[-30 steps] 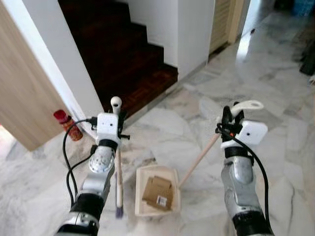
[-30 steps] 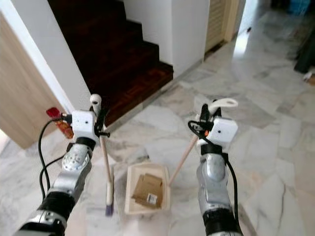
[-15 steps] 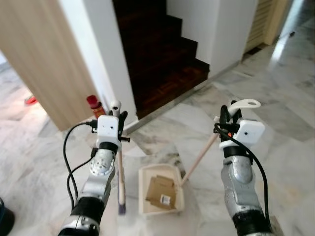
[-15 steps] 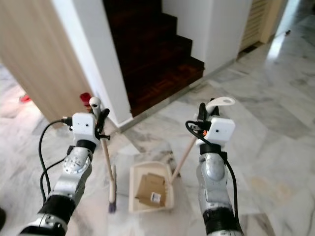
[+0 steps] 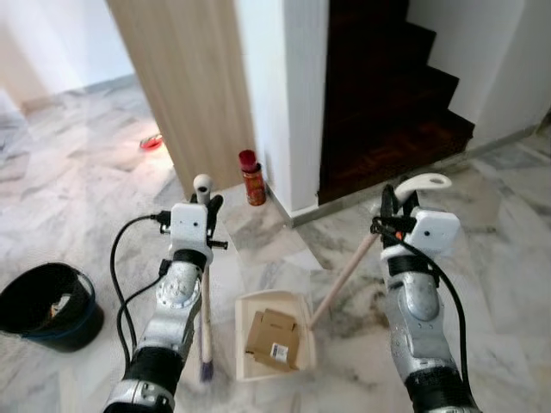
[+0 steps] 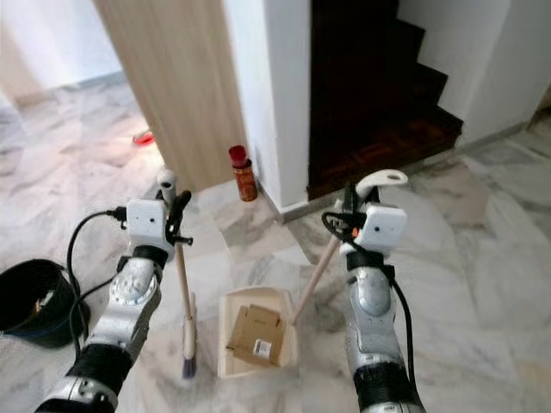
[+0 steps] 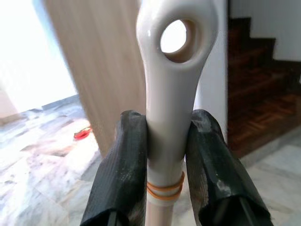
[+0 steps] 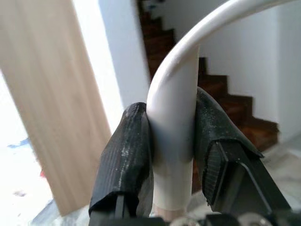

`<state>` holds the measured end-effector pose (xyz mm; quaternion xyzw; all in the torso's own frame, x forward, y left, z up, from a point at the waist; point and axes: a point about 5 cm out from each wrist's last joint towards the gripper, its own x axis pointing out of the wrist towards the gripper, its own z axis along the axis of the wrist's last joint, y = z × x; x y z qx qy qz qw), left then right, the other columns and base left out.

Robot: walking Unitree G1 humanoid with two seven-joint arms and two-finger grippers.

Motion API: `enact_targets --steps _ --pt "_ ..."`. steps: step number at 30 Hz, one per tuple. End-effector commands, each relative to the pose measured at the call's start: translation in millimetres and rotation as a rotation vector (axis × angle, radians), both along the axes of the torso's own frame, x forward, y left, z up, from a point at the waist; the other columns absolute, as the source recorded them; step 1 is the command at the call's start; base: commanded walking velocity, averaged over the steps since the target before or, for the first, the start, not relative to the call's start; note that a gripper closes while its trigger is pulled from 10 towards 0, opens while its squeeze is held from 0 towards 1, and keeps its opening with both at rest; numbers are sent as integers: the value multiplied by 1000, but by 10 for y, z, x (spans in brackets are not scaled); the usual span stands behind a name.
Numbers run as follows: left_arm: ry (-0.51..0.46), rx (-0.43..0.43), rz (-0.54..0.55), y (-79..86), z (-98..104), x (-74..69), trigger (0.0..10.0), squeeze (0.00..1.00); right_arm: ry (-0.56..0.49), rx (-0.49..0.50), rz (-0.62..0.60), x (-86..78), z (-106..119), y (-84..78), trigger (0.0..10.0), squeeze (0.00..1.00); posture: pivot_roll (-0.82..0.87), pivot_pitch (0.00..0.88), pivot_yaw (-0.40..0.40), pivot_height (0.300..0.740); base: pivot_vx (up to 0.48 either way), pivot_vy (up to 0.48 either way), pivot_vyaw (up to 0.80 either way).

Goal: Sweep floor

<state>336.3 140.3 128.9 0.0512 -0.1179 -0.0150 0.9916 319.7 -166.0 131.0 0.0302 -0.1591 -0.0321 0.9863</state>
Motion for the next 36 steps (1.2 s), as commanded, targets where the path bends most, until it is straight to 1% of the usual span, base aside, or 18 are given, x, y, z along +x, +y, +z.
enact_targets --steps 1,12,36 --pt "-33 0 23 90 76 6 10000 0 -66 -7 27 28 141 86 10000 0 -90 0 75 740 0 307 550" --pt "-35 2 15 77 81 10 10000 0 -66 -6 35 32 136 95 10000 0 -87 0 76 740 0 304 534" --pt "-33 -2 20 70 83 -2 10000 0 -49 14 50 22 102 127 10000 0 -81 0 74 740 0 306 0"
